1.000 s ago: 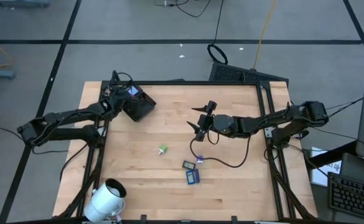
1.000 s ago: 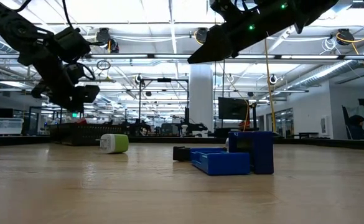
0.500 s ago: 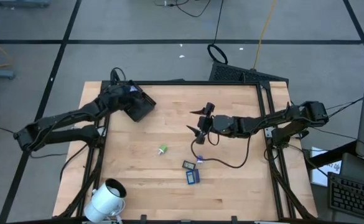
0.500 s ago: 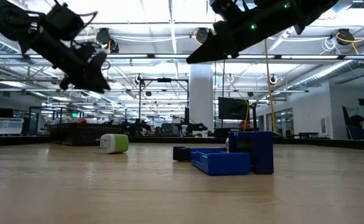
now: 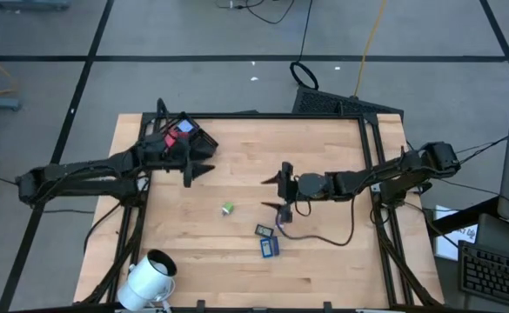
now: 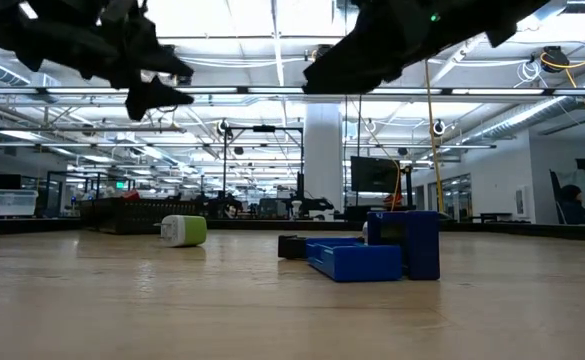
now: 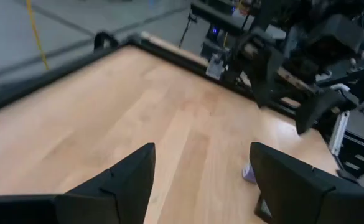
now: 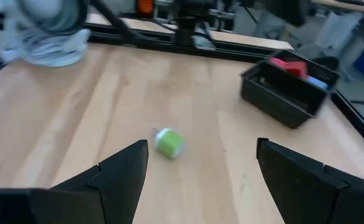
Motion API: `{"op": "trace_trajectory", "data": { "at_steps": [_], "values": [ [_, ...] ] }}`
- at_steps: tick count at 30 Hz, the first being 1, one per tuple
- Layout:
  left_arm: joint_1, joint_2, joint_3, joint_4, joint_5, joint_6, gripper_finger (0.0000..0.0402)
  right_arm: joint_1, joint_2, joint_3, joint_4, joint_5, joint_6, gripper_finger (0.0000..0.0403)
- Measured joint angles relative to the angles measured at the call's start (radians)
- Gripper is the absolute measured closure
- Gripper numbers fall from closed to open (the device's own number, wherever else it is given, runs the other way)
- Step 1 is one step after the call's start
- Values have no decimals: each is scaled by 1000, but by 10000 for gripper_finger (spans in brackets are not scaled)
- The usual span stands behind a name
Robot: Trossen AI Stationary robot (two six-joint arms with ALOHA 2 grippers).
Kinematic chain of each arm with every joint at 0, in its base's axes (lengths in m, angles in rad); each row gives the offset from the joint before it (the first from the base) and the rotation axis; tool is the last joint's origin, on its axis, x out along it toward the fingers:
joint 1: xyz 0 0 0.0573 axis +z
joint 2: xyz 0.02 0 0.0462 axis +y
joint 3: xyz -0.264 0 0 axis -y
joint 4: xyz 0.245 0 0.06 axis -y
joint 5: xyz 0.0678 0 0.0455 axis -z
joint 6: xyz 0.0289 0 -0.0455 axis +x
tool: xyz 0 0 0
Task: Pick & Place Office items
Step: Put the purple charger adapter into the top black bin
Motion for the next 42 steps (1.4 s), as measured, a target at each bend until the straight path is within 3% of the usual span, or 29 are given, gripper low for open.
{"op": "trace_trajectory", "data": {
  "at_steps": [6,14,19,29,42],
  "values": [
    [-246,-14,-1,107,-220,109,131,99,0,0,-55,0,6,112],
    [-469,-69,-40,104,-367,312,130,202,0,0,-224,4,173,112],
    [-460,-69,-124,221,-437,294,130,225,0,-53,-216,35,267,112],
    [-432,-69,-175,311,-383,169,130,194,3,-239,-18,34,304,113],
    [-432,-67,-175,360,-382,164,130,154,135,-257,97,-26,251,113]
  ]
}}
